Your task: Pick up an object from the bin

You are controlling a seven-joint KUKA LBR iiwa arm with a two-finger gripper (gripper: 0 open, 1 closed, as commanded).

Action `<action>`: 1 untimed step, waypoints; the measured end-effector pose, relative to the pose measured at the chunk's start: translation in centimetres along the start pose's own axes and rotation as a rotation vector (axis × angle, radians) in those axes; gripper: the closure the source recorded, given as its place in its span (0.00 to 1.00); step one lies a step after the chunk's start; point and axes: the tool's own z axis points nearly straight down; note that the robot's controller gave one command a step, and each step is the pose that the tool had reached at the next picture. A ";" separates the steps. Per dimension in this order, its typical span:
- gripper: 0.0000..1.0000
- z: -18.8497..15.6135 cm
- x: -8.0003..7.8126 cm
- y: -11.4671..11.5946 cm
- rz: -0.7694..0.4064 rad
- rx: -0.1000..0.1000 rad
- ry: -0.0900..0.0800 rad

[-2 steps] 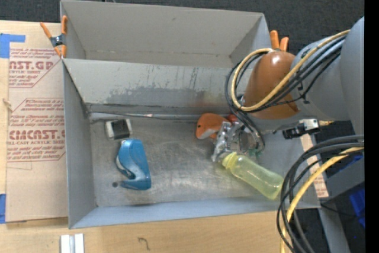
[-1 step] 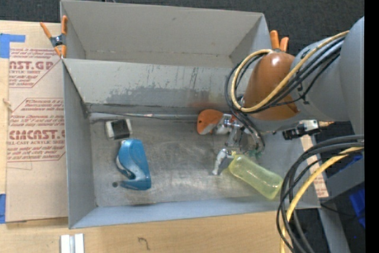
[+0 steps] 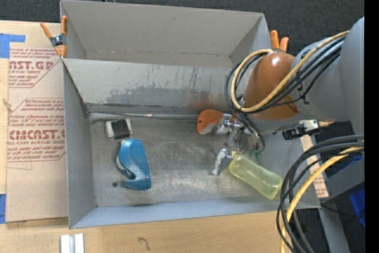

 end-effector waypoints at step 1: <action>0.00 -3.6 4.7 0.0 -0.026 0.001 0.008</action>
Offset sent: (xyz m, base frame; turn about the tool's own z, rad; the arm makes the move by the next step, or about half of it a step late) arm -0.0457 -0.0730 0.0256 -0.1241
